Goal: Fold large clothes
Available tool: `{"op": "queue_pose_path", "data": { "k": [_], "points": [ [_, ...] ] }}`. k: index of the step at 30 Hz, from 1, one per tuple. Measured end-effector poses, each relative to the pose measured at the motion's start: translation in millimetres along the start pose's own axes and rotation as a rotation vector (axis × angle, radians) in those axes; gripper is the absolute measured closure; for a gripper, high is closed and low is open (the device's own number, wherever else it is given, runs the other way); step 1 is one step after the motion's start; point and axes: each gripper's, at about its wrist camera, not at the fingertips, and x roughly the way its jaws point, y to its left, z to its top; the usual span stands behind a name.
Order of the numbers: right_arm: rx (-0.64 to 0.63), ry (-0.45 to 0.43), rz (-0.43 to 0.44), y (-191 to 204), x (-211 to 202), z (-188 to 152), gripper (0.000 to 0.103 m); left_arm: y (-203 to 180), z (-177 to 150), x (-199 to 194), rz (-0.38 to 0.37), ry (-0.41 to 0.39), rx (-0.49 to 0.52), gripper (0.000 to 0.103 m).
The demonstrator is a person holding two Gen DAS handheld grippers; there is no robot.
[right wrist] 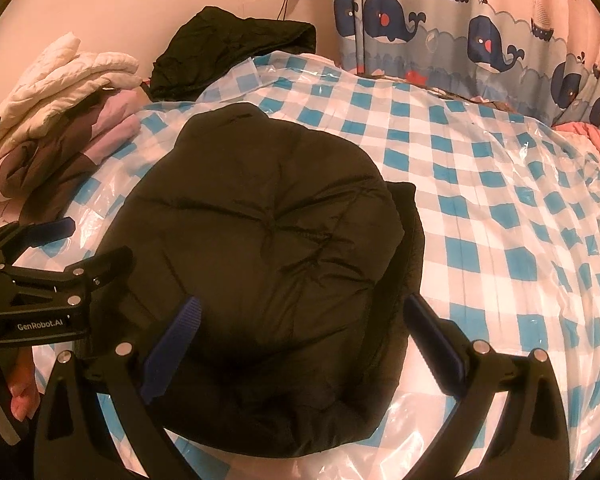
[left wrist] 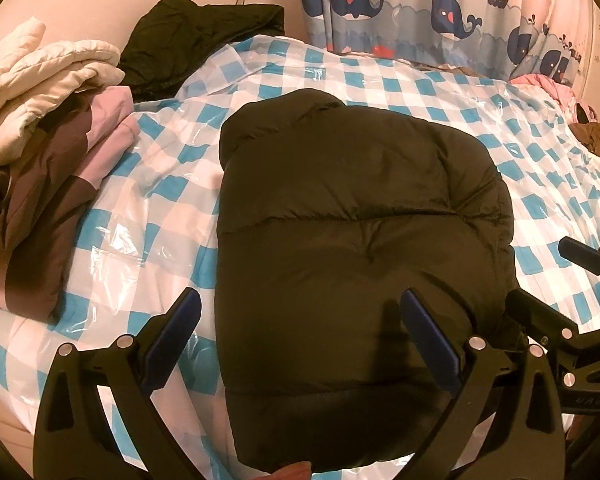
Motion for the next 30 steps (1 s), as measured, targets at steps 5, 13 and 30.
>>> {"op": "queue_pose_path", "data": {
  "k": [5, 13, 30],
  "points": [
    [0.000, 0.001, -0.001, 1.1, -0.3, -0.4, 0.006, 0.6, 0.1, -0.1, -0.002, 0.003, 0.000, 0.007],
    [0.001, -0.002, 0.001, 1.6, -1.3, -0.8, 0.006, 1.4, -0.1, 0.7, 0.001, 0.000, 0.002, 0.007],
    [-0.002, 0.000, 0.005, 2.3, -0.6, -0.5, 0.006, 0.2, -1.3, -0.4, 0.003, 0.001, 0.003, 0.007]
  ]
}}
